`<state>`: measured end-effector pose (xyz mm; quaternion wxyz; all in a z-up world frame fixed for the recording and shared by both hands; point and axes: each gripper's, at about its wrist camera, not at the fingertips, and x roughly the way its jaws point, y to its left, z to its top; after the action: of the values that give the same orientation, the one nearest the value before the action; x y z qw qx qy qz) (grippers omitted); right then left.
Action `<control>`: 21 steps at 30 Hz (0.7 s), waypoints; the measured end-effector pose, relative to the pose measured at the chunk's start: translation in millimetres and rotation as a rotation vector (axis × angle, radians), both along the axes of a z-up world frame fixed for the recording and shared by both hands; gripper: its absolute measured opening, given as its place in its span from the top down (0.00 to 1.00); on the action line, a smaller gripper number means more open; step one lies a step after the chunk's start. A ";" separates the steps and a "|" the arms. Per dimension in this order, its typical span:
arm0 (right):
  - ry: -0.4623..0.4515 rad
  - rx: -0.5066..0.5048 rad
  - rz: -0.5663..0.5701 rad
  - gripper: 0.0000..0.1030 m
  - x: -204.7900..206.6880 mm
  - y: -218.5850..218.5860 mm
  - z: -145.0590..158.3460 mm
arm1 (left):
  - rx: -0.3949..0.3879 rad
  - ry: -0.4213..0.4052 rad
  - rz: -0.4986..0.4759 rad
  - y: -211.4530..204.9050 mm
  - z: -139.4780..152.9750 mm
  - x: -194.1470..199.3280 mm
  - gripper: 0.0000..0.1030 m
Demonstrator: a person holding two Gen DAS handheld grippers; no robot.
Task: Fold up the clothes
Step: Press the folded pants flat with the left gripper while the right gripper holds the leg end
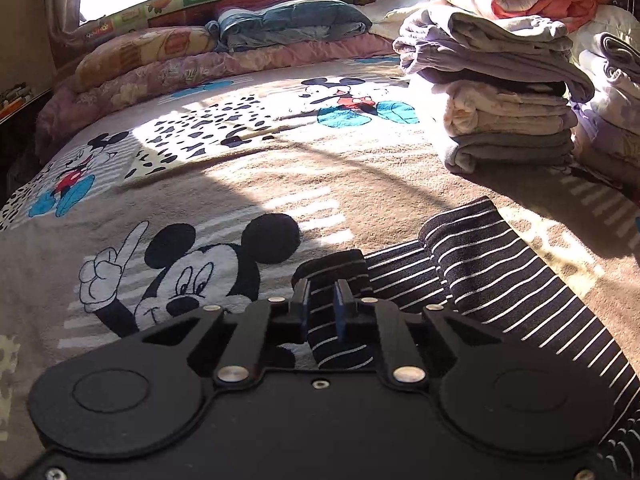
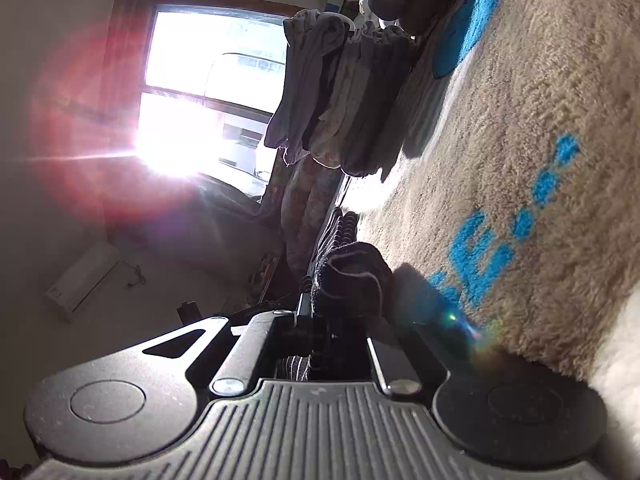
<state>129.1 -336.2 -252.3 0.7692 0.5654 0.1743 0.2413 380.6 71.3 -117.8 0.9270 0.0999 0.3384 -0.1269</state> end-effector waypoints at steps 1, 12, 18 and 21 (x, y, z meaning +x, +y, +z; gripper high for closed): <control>-0.004 0.005 0.000 0.91 -0.1 -0.2 -0.4 | -0.002 0.011 -0.002 -1.4 -5.4 7.0 0.89; -0.024 0.018 0.005 0.91 2.3 -0.1 -1.4 | -0.075 0.028 0.009 4.1 2.0 14.2 0.86; -0.025 0.017 0.005 0.91 2.4 -0.2 -0.9 | 0.119 0.018 -0.116 -30.6 -13.7 -23.6 0.66; -0.026 0.016 0.006 0.91 2.9 -0.3 -0.9 | 0.175 0.018 -0.084 -35.0 -28.3 -20.5 0.88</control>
<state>132.0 -336.4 -253.2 0.7660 0.5681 0.1640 0.2522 360.1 36.3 -146.1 0.9055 0.1933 0.3522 -0.1367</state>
